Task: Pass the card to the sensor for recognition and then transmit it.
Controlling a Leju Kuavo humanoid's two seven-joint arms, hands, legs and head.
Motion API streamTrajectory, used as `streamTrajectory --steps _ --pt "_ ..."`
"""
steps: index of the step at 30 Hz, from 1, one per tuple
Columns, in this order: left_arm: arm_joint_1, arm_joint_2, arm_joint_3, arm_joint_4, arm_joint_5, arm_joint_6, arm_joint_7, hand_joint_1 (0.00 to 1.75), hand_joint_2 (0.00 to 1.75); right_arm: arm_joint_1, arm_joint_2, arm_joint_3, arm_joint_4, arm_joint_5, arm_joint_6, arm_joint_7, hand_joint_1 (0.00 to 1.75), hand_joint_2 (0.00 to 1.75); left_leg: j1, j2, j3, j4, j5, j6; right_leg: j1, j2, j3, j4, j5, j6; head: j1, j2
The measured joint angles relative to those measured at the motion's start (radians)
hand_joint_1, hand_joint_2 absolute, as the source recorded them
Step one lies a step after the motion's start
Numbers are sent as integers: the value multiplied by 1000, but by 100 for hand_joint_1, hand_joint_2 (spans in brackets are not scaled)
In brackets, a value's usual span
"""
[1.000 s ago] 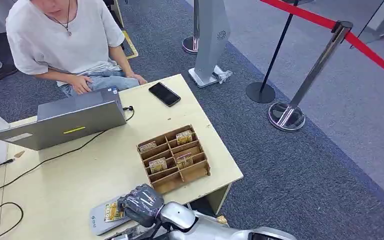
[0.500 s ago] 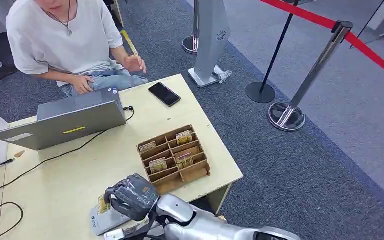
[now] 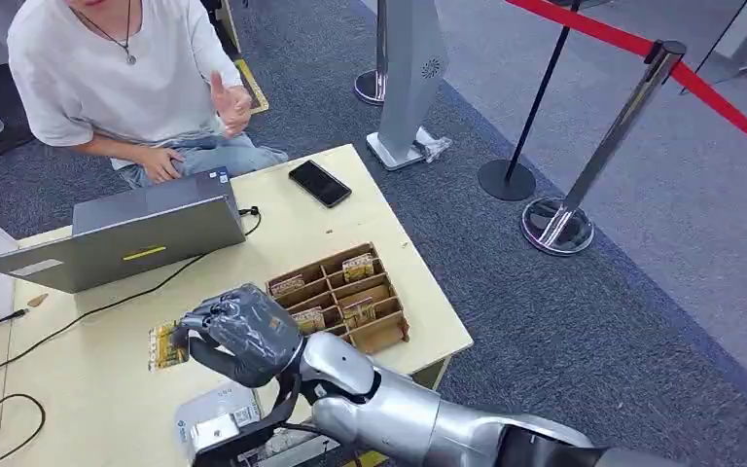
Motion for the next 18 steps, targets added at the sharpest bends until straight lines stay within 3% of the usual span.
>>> streamTrajectory --steps 8,18 --pt "0 0 -2 0 -23 -3 -16 0 0 -98 0 -68 18 131 -32 78 175 175 0 0 0 0 0 0 0 0 0 0 0 0 0 0" --pt "-1 1 -16 0 -33 -3 -9 0 0 -260 24 -139 253 245 -105 134 175 175 0 0 0 0 1 0 0 0 0 0 1 0 0 0"
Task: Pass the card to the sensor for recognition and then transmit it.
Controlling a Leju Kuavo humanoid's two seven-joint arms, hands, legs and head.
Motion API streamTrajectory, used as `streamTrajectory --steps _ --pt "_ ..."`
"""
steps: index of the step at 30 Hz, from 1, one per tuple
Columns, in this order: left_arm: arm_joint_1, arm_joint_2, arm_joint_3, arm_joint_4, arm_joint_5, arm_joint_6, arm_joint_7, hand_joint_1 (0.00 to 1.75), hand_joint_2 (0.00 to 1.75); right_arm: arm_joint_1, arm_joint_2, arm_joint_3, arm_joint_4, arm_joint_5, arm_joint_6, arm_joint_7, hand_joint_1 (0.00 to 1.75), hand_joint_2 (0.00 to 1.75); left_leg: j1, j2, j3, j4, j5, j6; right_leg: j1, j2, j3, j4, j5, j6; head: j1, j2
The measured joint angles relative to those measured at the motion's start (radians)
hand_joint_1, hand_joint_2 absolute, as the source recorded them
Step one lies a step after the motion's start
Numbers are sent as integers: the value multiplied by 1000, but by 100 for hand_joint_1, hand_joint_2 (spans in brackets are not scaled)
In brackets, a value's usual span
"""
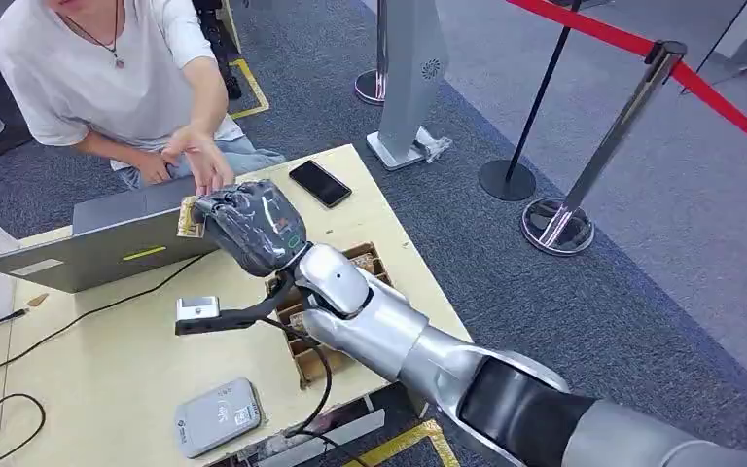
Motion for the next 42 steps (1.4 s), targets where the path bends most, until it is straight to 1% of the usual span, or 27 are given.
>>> streamTrajectory --steps 4,6,9,14,15,16,22,24,25,28,31,34,37,38,42 --pt "0 0 0 0 1 0 0 0 0 -21 11 -12 53 1 -4 1 175 175 0 0 0 0 0 0 0 0 0 0 0 0 0 0" --pt "0 0 0 0 5 0 0 0 0 -31 17 -15 77 12 -8 12 175 175 0 0 0 0 0 0 0 0 0 0 0 0 0 0" --pt "0 0 0 0 10 1 2 0 0 -60 34 -20 130 32 -19 32 175 175 0 0 0 0 0 0 0 0 0 0 0 0 0 0" --pt "0 0 0 0 17 2 4 0 0 -100 65 -37 214 39 -50 43 175 175 0 0 0 0 0 0 0 0 0 0 0 0 0 0" --pt "0 0 0 0 18 2 5 0 0 -104 69 -40 225 39 -53 43 49 175 0 0 0 0 0 0 0 0 0 0 0 0 0 0" --pt "0 0 0 0 18 2 5 0 0 -107 72 -42 234 39 -54 45 0 175 0 0 0 0 0 0 0 0 0 0 0 0 0 0" --pt "0 0 0 0 18 2 11 0 0 -119 84 -45 270 60 -71 60 0 175 0 0 0 0 0 0 0 0 0 0 0 0 0 0" --pt "0 0 0 0 18 2 13 0 0 -119 86 -45 274 65 -73 51 0 175 0 0 0 0 0 0 0 0 0 0 0 0 0 0" --pt "0 0 0 0 18 2 13 0 0 -119 87 -45 275 67 -73 47 0 0 0 0 0 0 0 0 0 0 0 0 0 0 0 0" --pt "0 0 0 0 19 3 21 0 0 -118 87 -45 275 43 -66 18 0 0 0 0 0 0 0 0 0 0 0 0 0 0 0 0" --pt "0 0 0 0 23 5 27 0 0 -111 87 -45 256 14 -35 -12 0 0 0 0 0 0 0 0 0 0 0 0 0 0 0 0" --pt "0 0 0 0 29 8 28 0 0 -89 84 -44 206 -3 -1 -23 0 0 0 0 0 0 0 0 0 0 0 0 0 0 0 0" --pt "0 0 0 0 36 13 27 0 0 -55 63 -41 137 -24 35 -32 0 0 0 0 0 0 0 0 0 0 0 0 0 0 0 0" --pt "0 0 0 0 39 14 27 0 0 -44 54 -40 112 -32 45 -34 0 175 0 0 0 0 0 0 0 0 0 0 0 0 0 0" --pt "0 0 0 0 40 15 27 0 0 5 17 -37 24 -60 76 -38 0 175 0 0 0 0 0 0 0 0 0 0 0 0 0 0"
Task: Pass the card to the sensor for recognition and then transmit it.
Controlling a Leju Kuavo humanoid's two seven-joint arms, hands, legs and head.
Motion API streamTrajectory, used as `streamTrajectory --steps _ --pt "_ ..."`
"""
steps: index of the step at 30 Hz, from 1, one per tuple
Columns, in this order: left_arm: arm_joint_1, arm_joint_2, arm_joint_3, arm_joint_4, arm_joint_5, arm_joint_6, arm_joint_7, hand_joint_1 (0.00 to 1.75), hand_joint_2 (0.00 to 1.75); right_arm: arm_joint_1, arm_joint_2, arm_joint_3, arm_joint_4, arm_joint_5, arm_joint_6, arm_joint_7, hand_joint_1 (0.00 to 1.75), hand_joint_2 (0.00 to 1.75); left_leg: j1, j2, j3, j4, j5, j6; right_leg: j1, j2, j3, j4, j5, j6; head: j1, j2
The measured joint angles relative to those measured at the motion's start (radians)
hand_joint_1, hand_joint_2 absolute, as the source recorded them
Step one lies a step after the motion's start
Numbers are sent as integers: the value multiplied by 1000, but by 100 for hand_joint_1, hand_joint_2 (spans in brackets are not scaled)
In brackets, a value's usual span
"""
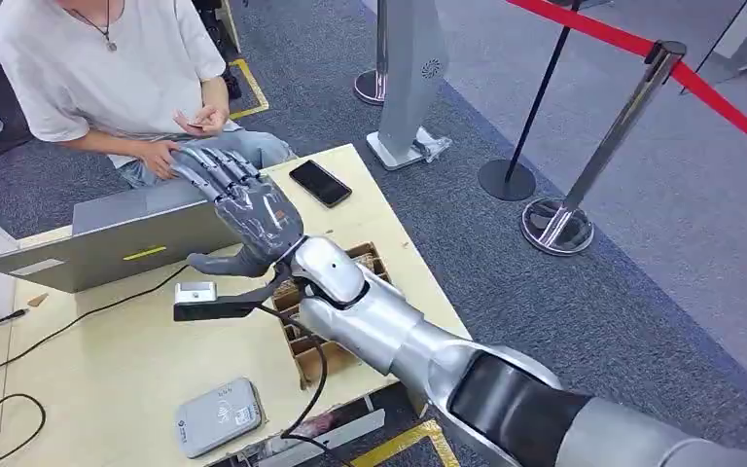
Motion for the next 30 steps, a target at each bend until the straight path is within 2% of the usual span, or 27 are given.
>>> streamTrajectory --steps 11,18,24,30 --pt "0 0 0 0 -2 -1 -3 0 0 34 -39 12 -74 0 8 -2 0 175 0 0 0 0 0 0 0 0 0 0 0 0 0 0" --pt "0 0 0 0 4 6 5 0 0 44 -47 50 -67 -33 87 -2 0 175 0 0 0 0 0 0 0 0 0 0 0 0 0 0" --pt "0 0 1 0 5 10 6 0 0 44 -49 72 -58 -33 96 1 0 175 0 0 0 0 0 0 0 0 0 0 0 0 0 0" --pt "0 -1 1 0 1 14 13 0 0 61 -78 89 -80 -58 170 40 0 175 0 0 0 0 0 0 0 0 0 0 0 0 0 0"
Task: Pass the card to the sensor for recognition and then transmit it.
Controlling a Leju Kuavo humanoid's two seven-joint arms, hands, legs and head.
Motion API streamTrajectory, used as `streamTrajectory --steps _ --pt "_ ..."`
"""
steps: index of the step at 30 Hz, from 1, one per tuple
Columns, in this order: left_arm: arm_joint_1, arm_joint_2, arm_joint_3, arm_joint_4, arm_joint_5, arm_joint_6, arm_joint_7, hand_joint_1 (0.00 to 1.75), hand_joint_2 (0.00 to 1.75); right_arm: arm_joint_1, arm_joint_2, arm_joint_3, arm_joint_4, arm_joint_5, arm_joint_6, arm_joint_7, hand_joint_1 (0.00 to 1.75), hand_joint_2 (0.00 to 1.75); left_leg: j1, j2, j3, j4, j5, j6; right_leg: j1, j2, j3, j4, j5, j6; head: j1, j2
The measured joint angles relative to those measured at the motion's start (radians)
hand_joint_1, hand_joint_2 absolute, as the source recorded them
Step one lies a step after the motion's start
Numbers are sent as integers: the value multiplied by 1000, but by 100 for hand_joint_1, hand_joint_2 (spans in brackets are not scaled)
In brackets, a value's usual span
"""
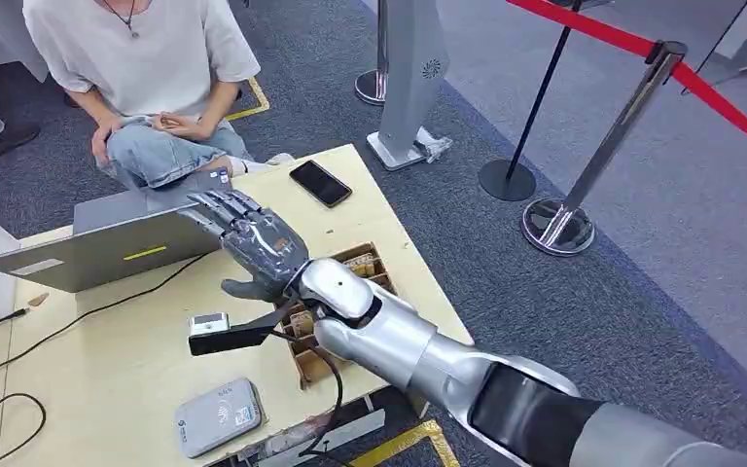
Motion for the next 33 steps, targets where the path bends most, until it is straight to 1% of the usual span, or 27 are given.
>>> streamTrajectory --steps 2,5,11,15,17,20,22,30,33 --pt "1 0 0 0 0 0 0 0 0 18 -22 7 -25 -22 37 6 0 175 0 0 0 0 0 0 0 0 0 0 0 0 0 0" --pt "0 0 1 0 1 0 -4 0 0 46 -66 19 -84 -58 136 21 0 175 0 0 0 0 0 0 0 0 0 0 0 0 0 0" --pt "1 0 3 0 13 0 -3 0 0 56 -164 43 -187 -145 297 29 0 175 0 0 0 0 0 0 0 0 0 0 0 0 0 0" --pt "2 0 6 0 18 2 -3 0 0 46 -239 55 -251 -215 362 48 0 175 0 0 0 0 0 0 0 0 0 0 0 0 0 0" --pt "2 0 8 0 18 2 -3 0 0 48 -274 58 -278 -240 378 59 0 175 0 0 0 0 0 0 0 0 0 0 0 0 0 0" --pt "2 0 8 0 17 2 -3 0 0 62 -327 57 -316 -261 384 71 0 175 0 -1 0 1 0 0 0 0 0 0 0 0 0 0" --pt "2 0 8 0 16 2 -5 0 0 75 -352 57 -331 -261 383 76 0 175 0 0 0 1 0 0 0 0 0 0 0 0 0 0" --pt "2 0 8 0 11 2 -26 0 0 123 -415 51 -382 -215 357 130 0 175 0 -1 0 0 0 1 0 -1 0 0 0 0 0 0" --pt "3 0 8 0 11 2 -27 0 0 146 -432 48 -399 -205 355 138 0 175 0 0 0 0 -1 1 0 0 0 0 0 0 0 0"
